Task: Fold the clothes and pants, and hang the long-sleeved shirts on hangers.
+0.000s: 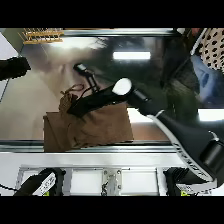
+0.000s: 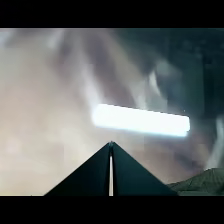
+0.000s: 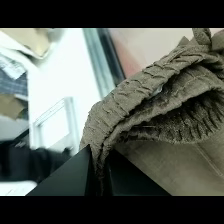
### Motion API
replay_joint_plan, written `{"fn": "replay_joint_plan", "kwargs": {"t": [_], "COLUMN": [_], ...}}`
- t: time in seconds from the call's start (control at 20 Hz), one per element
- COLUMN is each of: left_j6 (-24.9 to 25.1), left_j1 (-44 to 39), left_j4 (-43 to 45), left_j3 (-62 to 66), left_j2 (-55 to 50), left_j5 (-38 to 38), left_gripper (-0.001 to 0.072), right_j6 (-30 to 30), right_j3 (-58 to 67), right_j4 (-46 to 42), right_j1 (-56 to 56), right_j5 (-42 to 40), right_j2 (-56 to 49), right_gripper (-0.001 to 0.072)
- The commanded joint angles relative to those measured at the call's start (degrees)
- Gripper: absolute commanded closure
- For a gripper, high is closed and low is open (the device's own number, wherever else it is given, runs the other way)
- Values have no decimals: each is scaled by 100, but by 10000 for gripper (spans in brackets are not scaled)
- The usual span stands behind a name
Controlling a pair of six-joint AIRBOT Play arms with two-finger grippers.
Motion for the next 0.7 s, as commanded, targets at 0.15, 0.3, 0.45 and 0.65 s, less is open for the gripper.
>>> {"fn": "replay_joint_plan", "kwargs": {"t": [0.15, 0.3, 0.45, 0.65], "left_j6": [52, 52, 55, 55], "left_j1": [20, 20, 20, 20], "left_j4": [-2, -4, 4, 7], "left_j3": [7, 7, 7, 4], "left_j2": [125, 125, 140, 142], "left_j5": [4, 4, -17, -186], "left_gripper": [702, 702, 702, 702], "right_j6": [-90, -319, -710, -407], "right_j3": [131, 1270, 1823, 1818], "right_j4": [151, 319, 315, -160], "right_j1": [1058, 1602, 1668, 1075], "right_j5": [-2371, -2090, -1360, -162], "right_j2": [-1060, -1882, -2031, -1742], "right_gripper": [647, 16, 31, 249]}}
